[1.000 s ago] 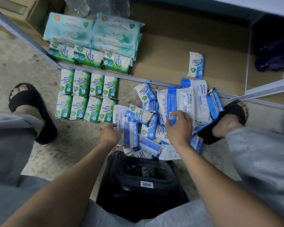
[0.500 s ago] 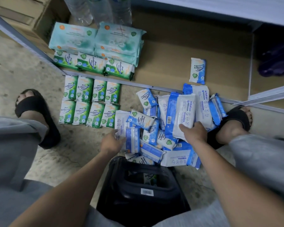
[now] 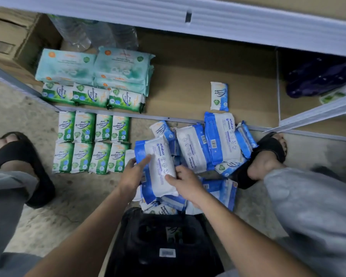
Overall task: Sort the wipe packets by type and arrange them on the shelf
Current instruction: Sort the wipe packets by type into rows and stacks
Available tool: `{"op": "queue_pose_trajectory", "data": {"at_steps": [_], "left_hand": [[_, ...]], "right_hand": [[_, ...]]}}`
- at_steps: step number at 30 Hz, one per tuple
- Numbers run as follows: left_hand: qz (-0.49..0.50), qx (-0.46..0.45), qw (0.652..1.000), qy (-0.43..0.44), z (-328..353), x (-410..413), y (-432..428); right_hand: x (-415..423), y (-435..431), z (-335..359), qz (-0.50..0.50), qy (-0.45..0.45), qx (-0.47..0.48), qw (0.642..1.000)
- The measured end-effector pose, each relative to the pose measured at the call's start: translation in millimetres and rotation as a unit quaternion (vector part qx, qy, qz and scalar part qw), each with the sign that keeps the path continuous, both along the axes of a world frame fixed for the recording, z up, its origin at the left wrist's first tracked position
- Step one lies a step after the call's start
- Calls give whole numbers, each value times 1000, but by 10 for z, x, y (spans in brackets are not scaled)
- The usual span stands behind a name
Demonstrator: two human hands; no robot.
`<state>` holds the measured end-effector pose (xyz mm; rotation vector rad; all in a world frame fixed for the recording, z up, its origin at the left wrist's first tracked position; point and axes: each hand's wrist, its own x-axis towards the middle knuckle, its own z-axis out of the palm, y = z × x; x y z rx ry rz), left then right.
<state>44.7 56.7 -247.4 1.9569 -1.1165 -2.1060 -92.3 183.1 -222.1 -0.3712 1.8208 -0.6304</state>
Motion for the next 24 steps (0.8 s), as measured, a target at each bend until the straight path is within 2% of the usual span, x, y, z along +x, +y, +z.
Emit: {"op": "queue_pose_trajectory", "data": {"at_steps": [3,6,8,10,12,17,19,22,24], "left_hand": [[1,-41,999,-36,-93,26,-3],[-43,-100,992,-72,-159,88,14],[-104,-146,978,-105,-193,111,21],[-135,-173,965,-141,-220,103,17],[-146,-181,957,-175,-210,73,1],[-157,-196,943,-217,-144,-16,38],[-161,-236,926,-248,-93,-86,66],[-223,-360,862,-279,-24,-288,105],[-304,-446,807,-240,-7,-483,154]], "right_hand": [[-77,16,-40,44,68,-11,997],[-429,48,-65,-29,192,-13,981],[-727,98,-78,-91,299,5,950],[-1026,191,-93,-118,420,31,899],[-1283,302,-112,-113,480,51,868],[-1560,458,-238,-58,458,115,880],[-1568,460,-278,-51,464,117,876],[-1587,429,-310,-51,456,115,881],[-1586,412,-305,-65,434,123,890]]}}
